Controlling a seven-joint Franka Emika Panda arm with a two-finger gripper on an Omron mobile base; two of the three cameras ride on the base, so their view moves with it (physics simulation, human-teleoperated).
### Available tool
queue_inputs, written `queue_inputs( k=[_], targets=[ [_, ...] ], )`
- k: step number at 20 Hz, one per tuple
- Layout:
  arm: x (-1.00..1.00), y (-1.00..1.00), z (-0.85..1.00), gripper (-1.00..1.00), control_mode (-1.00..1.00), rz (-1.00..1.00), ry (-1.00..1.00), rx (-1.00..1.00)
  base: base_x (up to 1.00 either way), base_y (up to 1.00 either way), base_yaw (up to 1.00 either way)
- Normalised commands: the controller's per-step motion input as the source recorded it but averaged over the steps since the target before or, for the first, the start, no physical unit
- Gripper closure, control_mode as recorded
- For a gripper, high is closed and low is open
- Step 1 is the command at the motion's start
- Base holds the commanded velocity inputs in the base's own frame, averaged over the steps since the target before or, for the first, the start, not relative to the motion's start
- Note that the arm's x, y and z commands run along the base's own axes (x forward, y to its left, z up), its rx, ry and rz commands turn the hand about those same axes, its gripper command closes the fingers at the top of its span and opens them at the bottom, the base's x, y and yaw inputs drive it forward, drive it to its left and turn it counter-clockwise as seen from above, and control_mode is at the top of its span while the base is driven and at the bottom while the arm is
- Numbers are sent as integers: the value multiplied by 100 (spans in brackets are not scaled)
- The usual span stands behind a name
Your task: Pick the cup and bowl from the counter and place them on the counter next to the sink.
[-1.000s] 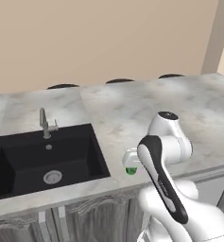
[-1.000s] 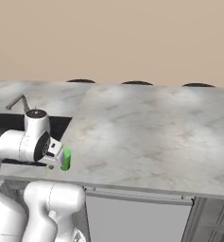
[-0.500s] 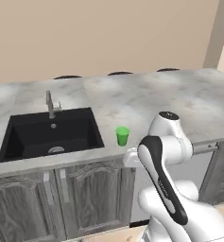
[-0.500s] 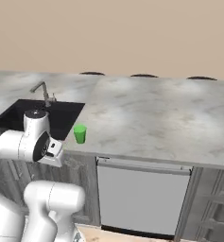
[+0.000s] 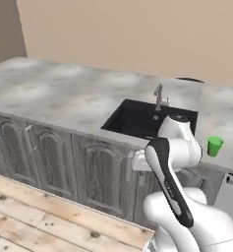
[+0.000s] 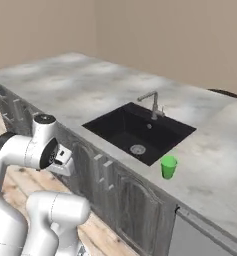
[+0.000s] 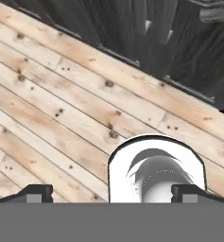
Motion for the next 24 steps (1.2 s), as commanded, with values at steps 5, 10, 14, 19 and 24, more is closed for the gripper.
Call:
queue_inputs(
  k=[5,10,14,19,24],
  targets=[
    [0,0,0,-100,100,0,0,0,0,42,100],
    [0,0,0,-100,100,0,0,0,0,43,100],
    [0,0,0,-100,100,0,0,0,0,53,99],
    [0,0,0,-100,100,0,0,0,0,57,98],
    [0,0,0,-100,100,0,0,0,9,54,92]
  ],
)
